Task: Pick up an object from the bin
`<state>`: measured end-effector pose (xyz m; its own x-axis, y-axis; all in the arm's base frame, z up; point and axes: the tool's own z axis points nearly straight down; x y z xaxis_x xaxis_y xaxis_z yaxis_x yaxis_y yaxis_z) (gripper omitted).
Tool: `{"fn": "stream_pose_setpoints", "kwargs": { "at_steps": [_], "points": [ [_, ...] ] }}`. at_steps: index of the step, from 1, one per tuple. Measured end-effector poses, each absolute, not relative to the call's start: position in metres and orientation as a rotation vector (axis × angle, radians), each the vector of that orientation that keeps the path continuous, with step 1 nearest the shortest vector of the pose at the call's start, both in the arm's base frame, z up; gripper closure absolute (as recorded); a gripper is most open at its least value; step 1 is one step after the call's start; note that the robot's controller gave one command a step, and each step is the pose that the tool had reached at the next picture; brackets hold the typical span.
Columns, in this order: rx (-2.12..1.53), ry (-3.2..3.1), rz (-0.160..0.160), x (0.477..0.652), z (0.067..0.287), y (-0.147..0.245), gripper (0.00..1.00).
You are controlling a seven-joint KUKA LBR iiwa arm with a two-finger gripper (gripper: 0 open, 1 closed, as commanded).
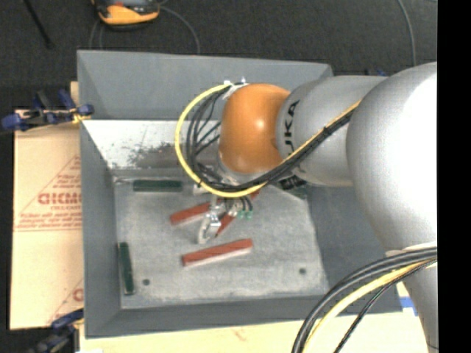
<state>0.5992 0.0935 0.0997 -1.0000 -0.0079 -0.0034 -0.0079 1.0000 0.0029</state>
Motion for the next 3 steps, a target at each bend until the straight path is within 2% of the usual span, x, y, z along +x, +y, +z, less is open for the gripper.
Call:
{"fn": "stream_pose_setpoints", "kwargs": {
  "at_steps": [1,2,3],
  "points": [
    [-0.01,3.137,0.005,0.5997,0.1003,0.0934,1.0],
    [-0.009,3.139,0.005,0.599,0.0995,0.0935,0.0],
    [-0.007,3.136,0.005,0.5998,0.1004,0.0935,1.0]
  ]
}}
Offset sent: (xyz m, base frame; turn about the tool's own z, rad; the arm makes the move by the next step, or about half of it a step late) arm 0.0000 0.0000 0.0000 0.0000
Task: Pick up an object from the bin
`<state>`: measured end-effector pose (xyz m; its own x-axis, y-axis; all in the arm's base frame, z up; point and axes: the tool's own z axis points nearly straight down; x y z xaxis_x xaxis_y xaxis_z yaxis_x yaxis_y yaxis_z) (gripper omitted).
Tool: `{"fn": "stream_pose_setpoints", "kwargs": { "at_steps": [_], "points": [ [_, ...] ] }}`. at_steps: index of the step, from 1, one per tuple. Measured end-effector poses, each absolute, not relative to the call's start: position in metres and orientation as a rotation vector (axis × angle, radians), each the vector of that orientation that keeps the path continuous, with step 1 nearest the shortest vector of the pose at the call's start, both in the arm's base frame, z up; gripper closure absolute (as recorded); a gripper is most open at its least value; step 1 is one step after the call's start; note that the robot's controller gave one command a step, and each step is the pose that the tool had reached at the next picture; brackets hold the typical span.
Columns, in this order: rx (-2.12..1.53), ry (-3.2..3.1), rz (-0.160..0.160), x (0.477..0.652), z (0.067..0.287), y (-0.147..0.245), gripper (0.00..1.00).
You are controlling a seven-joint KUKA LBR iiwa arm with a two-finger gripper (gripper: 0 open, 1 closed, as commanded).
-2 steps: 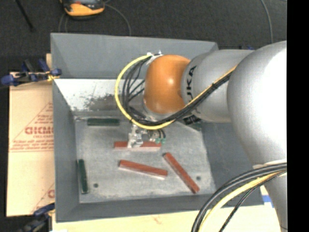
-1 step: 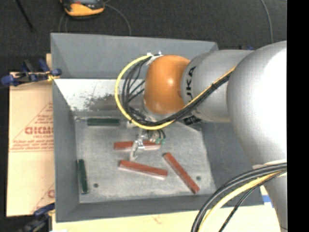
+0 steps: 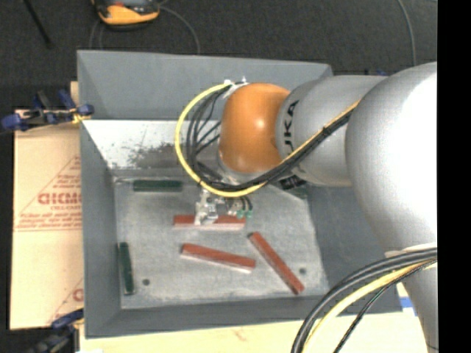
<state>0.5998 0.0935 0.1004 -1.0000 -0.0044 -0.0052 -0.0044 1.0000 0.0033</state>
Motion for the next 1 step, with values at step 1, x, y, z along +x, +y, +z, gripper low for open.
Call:
{"fn": "stream_pose_setpoints", "kwargs": {
  "at_steps": [1],
  "points": [
    [-0.006,3.139,0.005,0.599,0.0995,0.0934,0.0]
  ]
}}
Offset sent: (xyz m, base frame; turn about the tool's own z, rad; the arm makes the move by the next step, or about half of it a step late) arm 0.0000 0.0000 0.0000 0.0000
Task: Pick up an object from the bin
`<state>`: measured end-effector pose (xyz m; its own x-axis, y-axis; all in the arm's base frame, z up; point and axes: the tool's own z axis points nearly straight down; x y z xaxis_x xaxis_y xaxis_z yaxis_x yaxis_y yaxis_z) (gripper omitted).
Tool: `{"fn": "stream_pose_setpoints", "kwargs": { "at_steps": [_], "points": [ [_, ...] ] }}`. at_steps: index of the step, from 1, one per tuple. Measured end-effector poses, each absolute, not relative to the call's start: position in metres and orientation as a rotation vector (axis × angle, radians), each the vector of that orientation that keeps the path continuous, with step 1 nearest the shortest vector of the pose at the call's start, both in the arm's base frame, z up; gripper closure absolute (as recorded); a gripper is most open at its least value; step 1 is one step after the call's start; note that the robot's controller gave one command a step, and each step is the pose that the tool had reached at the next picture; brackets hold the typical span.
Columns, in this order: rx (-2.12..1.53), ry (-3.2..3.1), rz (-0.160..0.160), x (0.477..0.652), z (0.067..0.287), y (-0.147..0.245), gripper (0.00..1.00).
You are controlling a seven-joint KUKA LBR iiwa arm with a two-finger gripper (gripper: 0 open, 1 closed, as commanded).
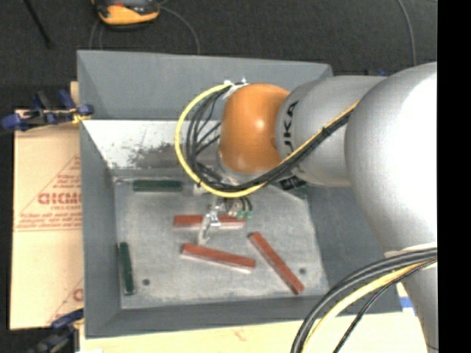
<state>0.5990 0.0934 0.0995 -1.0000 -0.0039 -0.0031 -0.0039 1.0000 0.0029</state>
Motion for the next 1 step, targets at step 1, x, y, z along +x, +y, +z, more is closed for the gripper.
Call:
{"fn": "stream_pose_setpoints", "kwargs": {
  "at_steps": [1],
  "points": [
    [-0.005,3.136,0.006,0.5998,0.1004,0.0936,1.0]
  ]
}}
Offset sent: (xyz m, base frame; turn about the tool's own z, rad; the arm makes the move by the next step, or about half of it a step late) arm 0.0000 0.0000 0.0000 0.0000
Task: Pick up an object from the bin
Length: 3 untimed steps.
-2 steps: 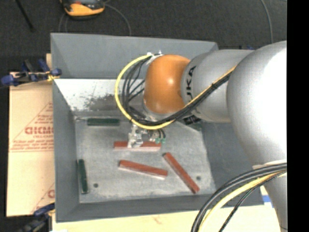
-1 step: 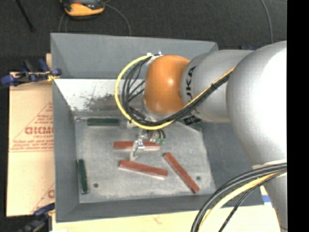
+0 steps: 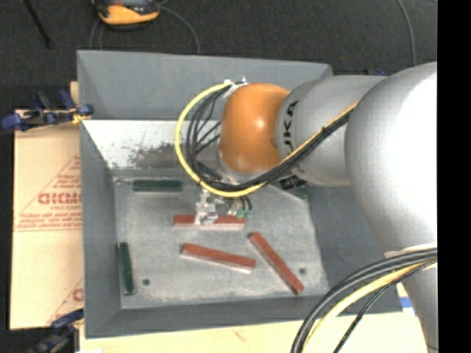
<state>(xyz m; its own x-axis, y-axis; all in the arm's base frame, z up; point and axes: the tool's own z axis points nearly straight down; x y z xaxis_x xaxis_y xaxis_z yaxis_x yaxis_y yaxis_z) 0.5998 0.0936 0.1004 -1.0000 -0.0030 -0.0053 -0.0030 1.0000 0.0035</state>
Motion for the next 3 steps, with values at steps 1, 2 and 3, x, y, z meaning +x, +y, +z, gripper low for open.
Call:
{"fn": "stream_pose_setpoints", "kwargs": {
  "at_steps": [1,2,3],
  "points": [
    [-0.004,3.139,0.005,0.599,0.0995,0.0935,0.0],
    [-0.003,3.136,0.006,0.5997,0.1004,0.0937,1.0],
    [-0.002,3.139,0.005,0.599,0.0995,0.0936,0.0]
  ]
}}
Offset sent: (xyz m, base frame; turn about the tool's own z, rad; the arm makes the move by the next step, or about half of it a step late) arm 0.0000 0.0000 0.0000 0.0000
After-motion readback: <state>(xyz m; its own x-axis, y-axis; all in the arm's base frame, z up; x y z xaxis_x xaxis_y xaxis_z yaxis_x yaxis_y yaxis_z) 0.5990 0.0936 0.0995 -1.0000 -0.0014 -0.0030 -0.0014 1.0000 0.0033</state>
